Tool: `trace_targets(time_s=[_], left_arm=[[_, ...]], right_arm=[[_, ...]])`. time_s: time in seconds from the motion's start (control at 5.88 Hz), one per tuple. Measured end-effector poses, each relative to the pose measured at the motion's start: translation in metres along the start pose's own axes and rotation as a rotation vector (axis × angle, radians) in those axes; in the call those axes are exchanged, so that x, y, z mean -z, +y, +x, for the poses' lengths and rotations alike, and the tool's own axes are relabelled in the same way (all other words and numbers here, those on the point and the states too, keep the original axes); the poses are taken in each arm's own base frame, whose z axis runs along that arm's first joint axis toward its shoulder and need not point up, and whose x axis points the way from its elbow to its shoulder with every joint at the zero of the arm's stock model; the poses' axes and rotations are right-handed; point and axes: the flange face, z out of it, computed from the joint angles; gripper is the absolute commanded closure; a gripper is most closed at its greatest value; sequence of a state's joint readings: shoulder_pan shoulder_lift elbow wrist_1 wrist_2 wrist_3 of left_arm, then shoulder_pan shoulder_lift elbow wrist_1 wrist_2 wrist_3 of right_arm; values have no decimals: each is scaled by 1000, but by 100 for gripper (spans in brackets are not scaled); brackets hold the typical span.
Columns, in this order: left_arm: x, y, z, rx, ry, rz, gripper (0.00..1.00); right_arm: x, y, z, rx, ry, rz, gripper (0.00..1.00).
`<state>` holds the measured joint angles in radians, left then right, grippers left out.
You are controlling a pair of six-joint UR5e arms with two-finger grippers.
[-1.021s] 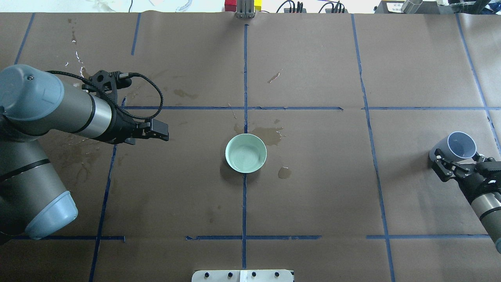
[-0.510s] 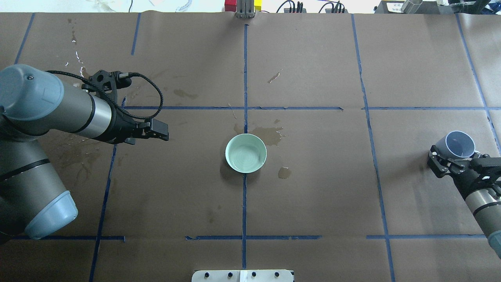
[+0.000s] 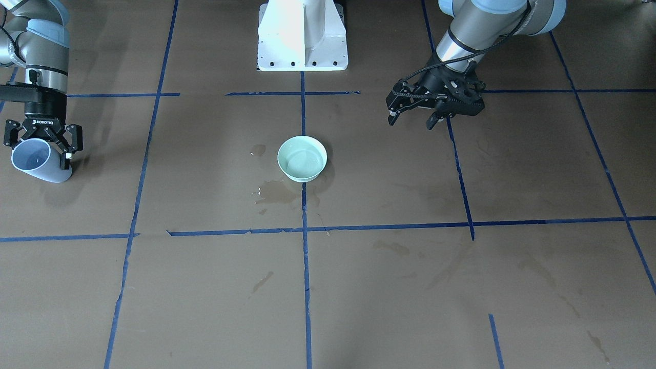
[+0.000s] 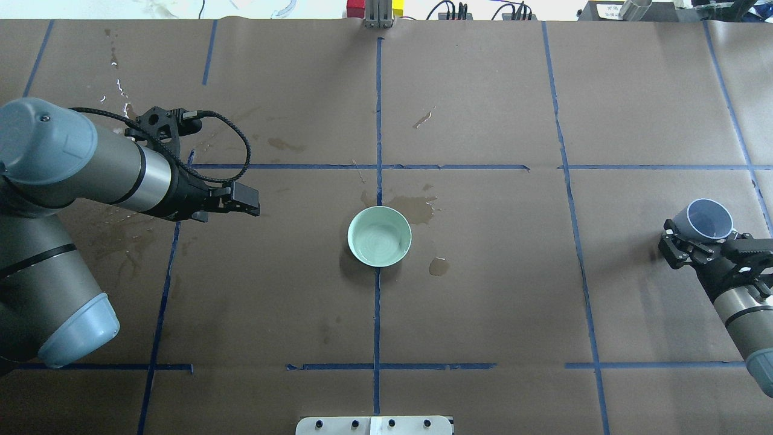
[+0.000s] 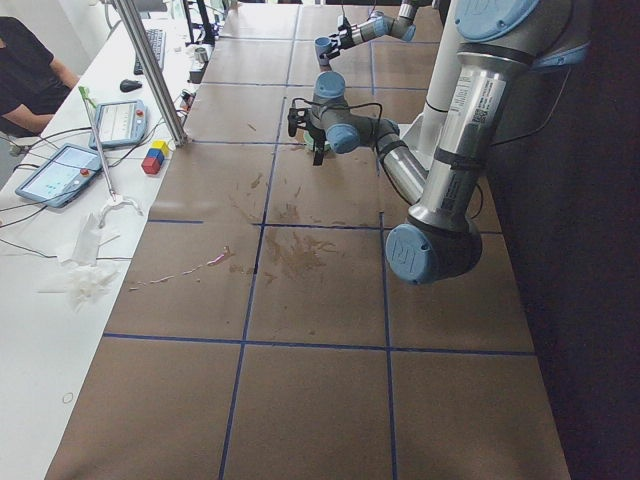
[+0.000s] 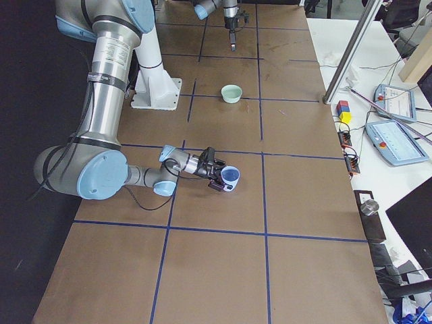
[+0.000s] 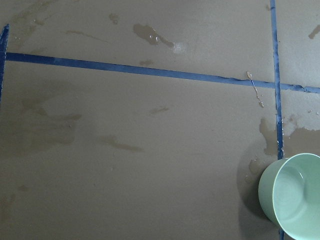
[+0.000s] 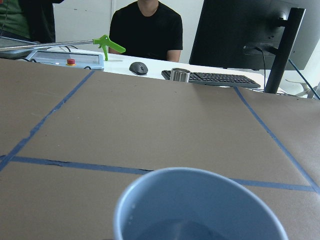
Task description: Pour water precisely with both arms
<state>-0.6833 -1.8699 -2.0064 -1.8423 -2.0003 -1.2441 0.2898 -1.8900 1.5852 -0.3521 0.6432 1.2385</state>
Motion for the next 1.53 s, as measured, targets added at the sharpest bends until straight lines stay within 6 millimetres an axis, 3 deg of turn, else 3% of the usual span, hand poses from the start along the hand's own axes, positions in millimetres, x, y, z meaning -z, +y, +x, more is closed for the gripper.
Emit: trace_targets(time_s=[0.34,0.51,0.68,1.02,1.19,1.53], left_arm=[[0,0,0,0,0,1,1],[0,0,0,0,0,1,1],[0,0,0,1,0,1,1],[1,-1,-1,1,-1,3,1],[2,-3,-6,6,-7,6,1],[13,1,-38,26,-35,12,1]], right_arm=[[-1,-17,-2,38,-8,23,87],[0,-32,-7,62,-13,37,88],[5,-51,-25,58,-39,48,90],[17,-83,-73,87,-96,47,89],[20,-98,-106,110,-117,45,88],[22,-132,-202,103,-142,41,89]])
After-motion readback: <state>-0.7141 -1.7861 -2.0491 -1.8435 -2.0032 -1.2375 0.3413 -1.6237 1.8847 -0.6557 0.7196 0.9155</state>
